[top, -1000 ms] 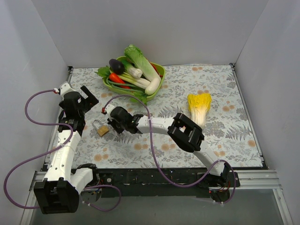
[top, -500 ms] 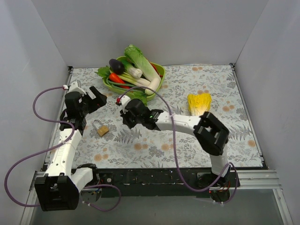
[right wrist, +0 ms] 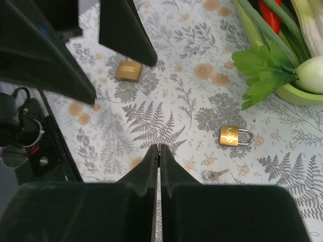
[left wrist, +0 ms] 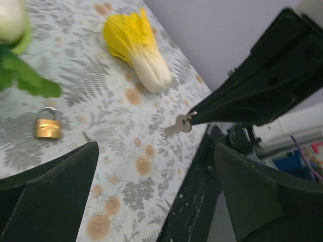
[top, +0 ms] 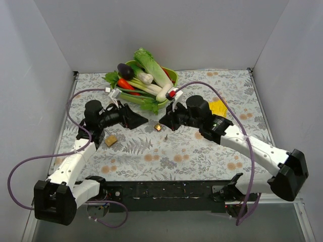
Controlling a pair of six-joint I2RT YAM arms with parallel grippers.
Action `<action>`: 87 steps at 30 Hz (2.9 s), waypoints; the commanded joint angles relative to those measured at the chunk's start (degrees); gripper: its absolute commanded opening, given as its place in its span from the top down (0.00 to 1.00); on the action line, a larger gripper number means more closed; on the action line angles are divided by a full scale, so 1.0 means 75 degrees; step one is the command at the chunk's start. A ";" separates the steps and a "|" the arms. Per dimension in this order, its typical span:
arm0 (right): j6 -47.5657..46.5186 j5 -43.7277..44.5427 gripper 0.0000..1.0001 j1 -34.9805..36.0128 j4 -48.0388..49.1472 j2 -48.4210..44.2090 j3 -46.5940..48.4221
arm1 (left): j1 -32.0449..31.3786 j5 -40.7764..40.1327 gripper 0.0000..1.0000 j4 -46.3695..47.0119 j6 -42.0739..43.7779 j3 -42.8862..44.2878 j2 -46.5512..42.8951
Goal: Unlock with the key
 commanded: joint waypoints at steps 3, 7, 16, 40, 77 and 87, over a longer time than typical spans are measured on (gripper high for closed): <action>0.0740 -0.0793 0.99 -0.0031 -0.0014 -0.1117 -0.0242 | -0.1105 0.1144 0.05 0.0685 0.0144 -0.0073 -0.0036; 0.1328 -0.1285 0.99 -0.0043 0.0409 -0.1351 -0.0301 | -0.1655 0.1003 0.10 0.0790 0.0050 -0.0049 0.0093; 0.1996 -0.2117 0.99 -0.0218 0.1053 -0.1258 -0.0172 | -0.2137 0.1084 0.28 0.1541 -0.0372 -0.0248 0.0046; 0.2676 -0.2247 0.99 -0.0640 0.1464 -0.1281 -0.0582 | -0.2454 0.0780 0.84 0.1599 -0.0267 -0.0401 -0.0223; 0.1084 -0.2642 0.18 -0.0805 0.0303 -0.1797 -0.1075 | -0.2583 0.0416 1.00 -0.1892 0.2101 0.0396 -0.0246; 0.0848 -0.4378 0.19 -0.0816 0.0877 -0.1013 -0.1098 | -0.2864 0.0745 1.00 -0.2924 0.2124 0.0759 -0.0211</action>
